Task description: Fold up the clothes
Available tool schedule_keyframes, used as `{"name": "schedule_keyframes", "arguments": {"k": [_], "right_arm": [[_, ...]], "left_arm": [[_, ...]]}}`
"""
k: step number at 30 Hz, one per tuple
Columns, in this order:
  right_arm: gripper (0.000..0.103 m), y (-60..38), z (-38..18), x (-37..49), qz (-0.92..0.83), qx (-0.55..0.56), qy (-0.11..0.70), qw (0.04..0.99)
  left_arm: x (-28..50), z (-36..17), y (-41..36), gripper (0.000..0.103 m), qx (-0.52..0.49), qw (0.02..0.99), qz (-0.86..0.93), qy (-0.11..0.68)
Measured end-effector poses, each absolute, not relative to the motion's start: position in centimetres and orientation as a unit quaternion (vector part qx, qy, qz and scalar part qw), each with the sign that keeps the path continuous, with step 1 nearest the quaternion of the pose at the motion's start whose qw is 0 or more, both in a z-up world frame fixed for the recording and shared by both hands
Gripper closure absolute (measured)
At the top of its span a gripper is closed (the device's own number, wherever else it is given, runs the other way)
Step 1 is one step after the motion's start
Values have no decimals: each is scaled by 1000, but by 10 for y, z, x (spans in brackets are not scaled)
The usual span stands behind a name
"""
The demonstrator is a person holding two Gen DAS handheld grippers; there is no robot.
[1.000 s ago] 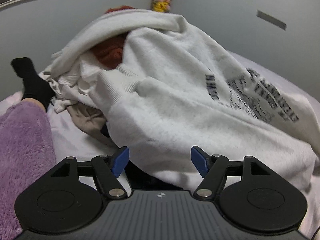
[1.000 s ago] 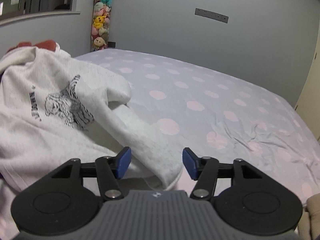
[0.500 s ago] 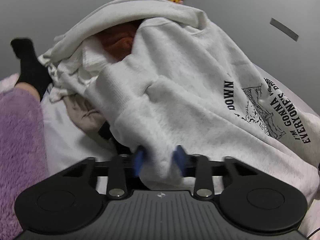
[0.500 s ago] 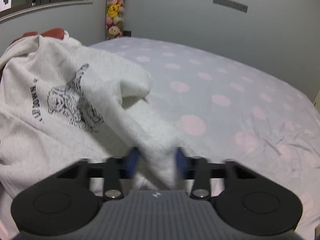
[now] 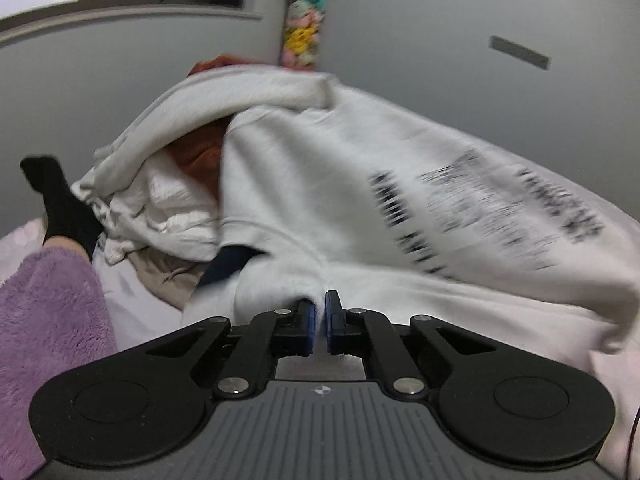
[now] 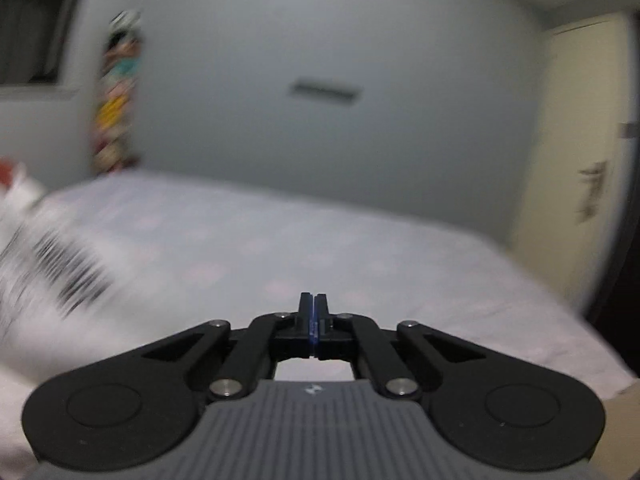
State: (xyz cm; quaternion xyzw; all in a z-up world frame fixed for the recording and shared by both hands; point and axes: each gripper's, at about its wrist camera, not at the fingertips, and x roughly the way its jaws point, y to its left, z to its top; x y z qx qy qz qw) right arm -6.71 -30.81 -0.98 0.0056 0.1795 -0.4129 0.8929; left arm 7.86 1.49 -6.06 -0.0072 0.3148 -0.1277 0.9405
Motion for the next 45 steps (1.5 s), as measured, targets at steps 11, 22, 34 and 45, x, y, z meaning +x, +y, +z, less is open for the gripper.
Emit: {"name": "schedule_keyframes", "arguments": {"k": [11, 22, 34, 45], "right_arm": [[98, -314, -16, -121, -349, 84, 221, 907], [74, -250, -43, -85, -217, 70, 268, 936], [61, -248, -48, -79, -200, 78, 288, 933], [59, -248, -45, -81, -199, 77, 287, 934]], "left_arm": [[28, -40, -27, 100, 38, 924, -191, 329], [-19, -28, -71, 94, 73, 864, -380, 323], [-27, -25, -68, 53, 53, 824, -473, 308], [-43, 1, -74, 52, 63, 840, -472, 260]]}}
